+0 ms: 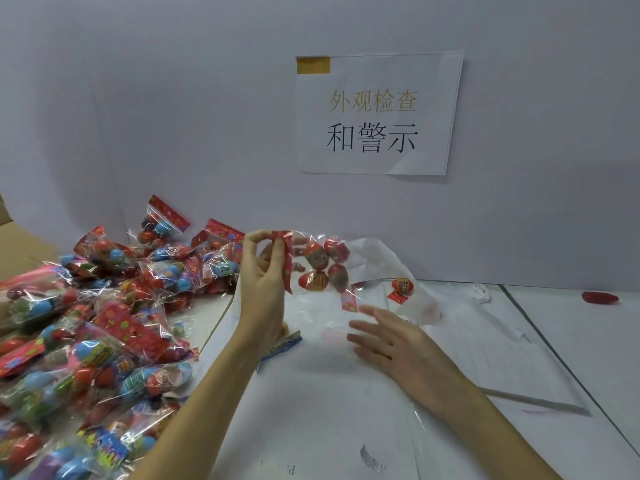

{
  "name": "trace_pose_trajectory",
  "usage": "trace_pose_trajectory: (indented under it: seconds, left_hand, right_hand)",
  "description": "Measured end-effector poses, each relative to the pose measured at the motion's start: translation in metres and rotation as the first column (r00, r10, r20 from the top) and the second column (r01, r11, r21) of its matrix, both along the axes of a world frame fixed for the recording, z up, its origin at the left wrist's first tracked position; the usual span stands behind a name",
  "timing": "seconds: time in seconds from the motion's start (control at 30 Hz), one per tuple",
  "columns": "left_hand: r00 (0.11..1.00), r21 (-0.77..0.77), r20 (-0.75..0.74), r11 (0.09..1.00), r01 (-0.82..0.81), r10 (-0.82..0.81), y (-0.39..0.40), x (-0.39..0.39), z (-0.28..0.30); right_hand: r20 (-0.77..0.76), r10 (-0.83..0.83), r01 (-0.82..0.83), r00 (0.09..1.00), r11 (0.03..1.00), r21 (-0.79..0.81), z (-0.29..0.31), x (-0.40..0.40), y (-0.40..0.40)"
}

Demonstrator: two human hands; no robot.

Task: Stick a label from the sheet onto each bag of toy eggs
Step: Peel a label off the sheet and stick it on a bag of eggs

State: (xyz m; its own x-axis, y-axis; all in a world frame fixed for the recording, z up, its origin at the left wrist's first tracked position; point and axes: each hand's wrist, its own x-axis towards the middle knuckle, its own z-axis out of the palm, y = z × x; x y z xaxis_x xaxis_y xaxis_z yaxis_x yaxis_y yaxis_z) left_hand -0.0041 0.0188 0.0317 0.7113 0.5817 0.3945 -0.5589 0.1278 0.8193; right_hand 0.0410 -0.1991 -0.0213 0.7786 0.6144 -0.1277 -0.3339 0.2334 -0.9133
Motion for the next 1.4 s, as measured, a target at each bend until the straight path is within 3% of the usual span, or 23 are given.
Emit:
trace_pose_trajectory:
  seconds: [0.1, 0.2, 0.47, 0.57, 0.7, 0.87, 0.93, 1.07, 1.17, 1.27, 1.4]
  left_hand:
    - [0.989, -0.142, -0.089, 0.984, 0.107, -0.12, -0.024, 0.003, -0.006]
    - [0.964, -0.041, -0.223, 0.99, 0.138, -0.143, -0.05, 0.003, -0.017]
    - [0.925, 0.156, -0.37, 0.976, 0.154, -0.086, -0.067, 0.002, -0.027]
    - [0.914, 0.117, -0.389, 0.978, 0.174, -0.116, -0.062, 0.003, -0.025]
    - [0.905, 0.06, -0.395, 0.979, 0.196, -0.157, -0.064, 0.007, -0.026]
    - [0.899, 0.054, -0.428, 0.991, 0.124, -0.09, -0.051, 0.01, -0.028]
    - [0.872, 0.077, -0.481, 0.987, 0.144, -0.09, -0.043, 0.01, -0.025]
    - [0.794, 0.162, -0.556, 0.904, 0.395, -0.247, -0.029, 0.008, -0.02]
    - [0.747, 0.182, -0.578, 0.841, 0.51, -0.328, -0.029, 0.006, -0.025]
    - [0.801, 0.131, -0.515, 0.896, 0.425, -0.305, -0.032, 0.007, -0.025]
    - [0.866, 0.2, -0.471, 0.936, 0.291, -0.169, -0.036, 0.009, -0.024]
  right_hand:
    - [0.149, -0.03, 0.021, 0.988, 0.998, 0.062, 0.005, 0.005, -0.003]
    - [0.231, -0.084, 0.079, 0.969, 0.996, 0.034, 0.01, 0.006, -0.004]
    - [0.264, -0.263, 0.274, 0.928, 0.962, -0.004, 0.014, 0.011, -0.016]
    - [0.256, -0.337, 0.35, 0.906, 0.937, -0.004, 0.015, 0.008, -0.016]
    - [0.107, -0.392, 0.388, 0.914, 0.92, 0.05, 0.013, 0.01, -0.013]
    - [0.157, -0.181, 0.173, 0.971, 0.983, 0.06, 0.013, 0.009, -0.014]
    - [0.202, -0.165, 0.163, 0.965, 0.986, 0.025, 0.012, 0.009, -0.014]
    - [0.417, -0.132, 0.223, 0.899, 0.958, -0.178, 0.01, 0.006, -0.015]
    - [0.381, -0.118, 0.218, 0.917, 0.949, -0.23, 0.009, 0.003, -0.015]
    - [0.409, -0.094, 0.226, 0.908, 0.931, -0.287, 0.012, 0.002, -0.014]
    - [0.637, -0.049, 0.368, 0.77, 0.849, -0.38, 0.01, -0.001, -0.011]
